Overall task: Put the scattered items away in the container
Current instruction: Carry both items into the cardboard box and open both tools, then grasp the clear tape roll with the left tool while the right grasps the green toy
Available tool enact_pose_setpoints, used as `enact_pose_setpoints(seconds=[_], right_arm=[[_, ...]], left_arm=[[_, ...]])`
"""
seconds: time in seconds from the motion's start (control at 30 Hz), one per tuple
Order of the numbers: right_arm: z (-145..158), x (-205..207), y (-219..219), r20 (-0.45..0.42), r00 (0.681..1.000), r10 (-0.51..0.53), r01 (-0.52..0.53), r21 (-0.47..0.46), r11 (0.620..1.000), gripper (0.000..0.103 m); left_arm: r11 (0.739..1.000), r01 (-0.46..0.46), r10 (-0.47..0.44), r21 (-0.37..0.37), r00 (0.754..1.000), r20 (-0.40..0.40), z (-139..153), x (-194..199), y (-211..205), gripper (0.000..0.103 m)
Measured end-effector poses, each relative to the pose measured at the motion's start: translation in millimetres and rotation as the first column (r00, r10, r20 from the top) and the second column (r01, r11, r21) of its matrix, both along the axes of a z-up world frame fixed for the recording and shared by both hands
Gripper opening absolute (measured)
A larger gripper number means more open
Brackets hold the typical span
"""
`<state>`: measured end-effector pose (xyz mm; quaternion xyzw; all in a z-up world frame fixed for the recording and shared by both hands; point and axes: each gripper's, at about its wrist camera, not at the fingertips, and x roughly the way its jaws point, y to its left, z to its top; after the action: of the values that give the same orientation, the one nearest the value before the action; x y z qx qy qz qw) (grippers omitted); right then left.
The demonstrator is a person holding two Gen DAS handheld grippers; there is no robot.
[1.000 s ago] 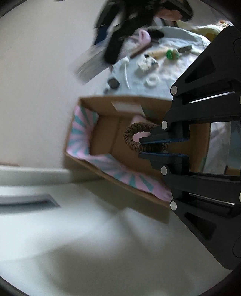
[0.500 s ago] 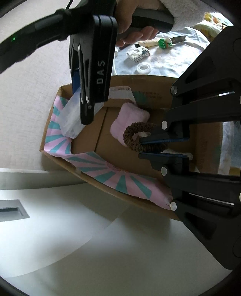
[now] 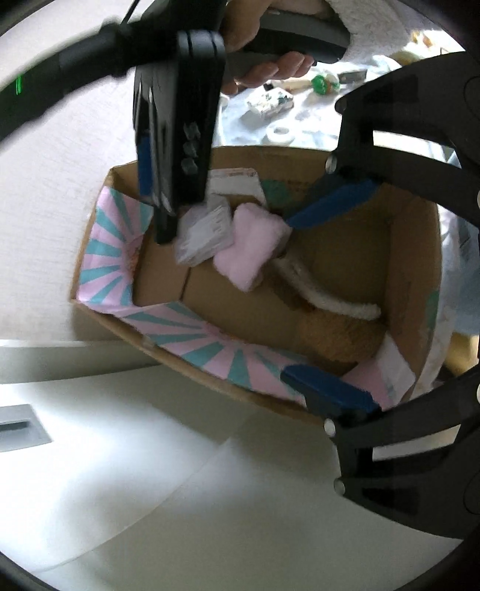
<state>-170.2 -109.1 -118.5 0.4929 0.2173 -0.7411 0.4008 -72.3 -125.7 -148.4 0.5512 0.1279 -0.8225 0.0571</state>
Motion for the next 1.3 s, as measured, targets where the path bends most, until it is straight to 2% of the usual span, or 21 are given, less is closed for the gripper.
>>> enact_pose_setpoints(seconds=[0.03,0.1,0.17,0.2,0.27,0.33,0.4,0.47,0.5,0.57,0.63,0.67,0.7,0.73,0.83,0.87,1.03,1.1,1.17,1.23,1.3], right_arm=[[2.8,-0.2,3.2,0.005,1.000,-0.007,0.007,-0.012,1.000,0.053],[12.1,-0.4,15.1,0.008,0.999,-0.039,0.039,-0.042,0.998,0.053],[23.3,0.5,32.5,0.019,0.997,-0.071,0.072,-0.070,0.995,0.053],[28.0,1.1,40.4,0.022,0.996,-0.087,0.088,-0.081,0.993,0.054],[40.2,5.7,62.0,0.020,0.993,-0.120,0.122,-0.101,0.987,0.054],[56.9,21.4,87.6,0.015,0.988,-0.153,0.154,-0.122,0.981,0.054],[69.7,21.5,114.6,-0.002,0.982,-0.187,0.184,-0.159,0.970,0.055],[86.6,27.0,151.9,-0.063,0.968,-0.244,0.227,-0.197,0.954,0.067],[92.1,28.1,164.9,-0.093,0.958,-0.273,0.248,-0.214,0.945,0.078],[102.1,45.6,204.8,-0.165,0.930,-0.329,0.274,-0.287,0.918,0.081],[101.6,54.6,231.1,-0.214,0.900,-0.379,0.305,-0.311,0.900,0.081],[100.1,63.4,252.3,-0.238,0.870,-0.431,0.356,-0.301,0.885,0.081],[104.6,66.8,267.8,-0.246,0.856,-0.455,0.381,-0.293,0.877,0.081],[99.1,72.2,285.6,-0.239,0.839,-0.490,0.430,-0.262,0.864,0.081],[77.8,77.9,313.1,-0.167,0.844,-0.510,0.500,-0.099,0.860,0.081],[71.0,83.8,325.6,-0.164,0.837,-0.522,0.520,-0.061,0.852,0.081],[45.5,107.9,365.5,-0.114,0.827,-0.551,0.556,0.021,0.831,0.081],[31.9,116.1,368.9,-0.115,0.835,-0.539,0.547,0.060,0.835,0.081],[21.4,121.7,373.6,-0.093,0.839,-0.536,0.541,0.050,0.839,0.081],[10.4,123.0,374.5,-0.057,0.839,-0.542,0.544,0.031,0.839,0.081],[-6.1,119.9,372.7,0.017,0.844,-0.536,0.535,0.019,0.844,0.081]], left_arm=[[1.000,-0.013,0.013,0.027,1.000,0.018,-0.6,0.4,-2.1,0.091],[0.996,-0.069,0.068,0.059,0.998,0.014,3.7,5.7,-7.3,0.096],[0.982,-0.171,0.167,0.079,0.985,0.051,8.0,8.8,-15.7,0.097],[0.973,-0.196,0.189,0.120,0.980,0.067,9.3,9.4,-20.0,0.097],[0.961,-0.212,0.208,0.178,0.977,0.040,14.9,13.3,-24.8,0.097],[0.955,-0.230,0.242,0.185,0.969,-0.045,28.2,19.3,-26.5,0.097],[0.963,-0.210,0.233,0.171,0.965,-0.123,42.3,23.5,-23.6,0.097],[0.981,-0.133,0.160,0.142,0.967,-0.200,57.5,22.8,-12.4,0.097],[0.988,-0.078,0.109,0.132,0.962,-0.249,65.4,21.1,-3.6,0.097],[0.992,0.010,0.030,0.125,0.948,-0.316,78.4,23.4,12.5,0.097],[0.992,0.074,-0.033,0.103,0.935,-0.354,89.1,21.4,31.9,0.097],[0.994,0.098,-0.074,0.050,0.934,-0.350,94.5,19.0,48.5,0.097],[0.995,0.104,-0.095,0.009,0.939,-0.330,96.9,15.5,57.4,0.098],[0.990,0.125,-0.139,-0.067,0.946,-0.292,98.3,9.5,75.9,0.099],[0.969,0.147,-0.203,-0.197,0.930,-0.305,102.6,6.4,113.9,0.102],[0.964,0.162,-0.221,-0.209,0.927,-0.304,102.3,4.8,124.1,0.102],[0.932,0.305,-0.347,-0.194,0.905,-0.247,76.3,-8.5,178.6,0.102],[0.924,0.335,-0.369,-0.182,0.907,-0.204,53.7,-16.6,197.1,0.102],[0.916,0.364,-0.388,-0.169,0.911,-0.143,25.9,-27.0,213.6,0.102],[0.908,0.388,-0.402,-0.158,0.913,-0.066,-6.1,-35.8,225.6,0.102],[0.909,0.395,-0.399,-0.136,0.917,-0.004,-31.8,-46.0,229.6,0.102]])
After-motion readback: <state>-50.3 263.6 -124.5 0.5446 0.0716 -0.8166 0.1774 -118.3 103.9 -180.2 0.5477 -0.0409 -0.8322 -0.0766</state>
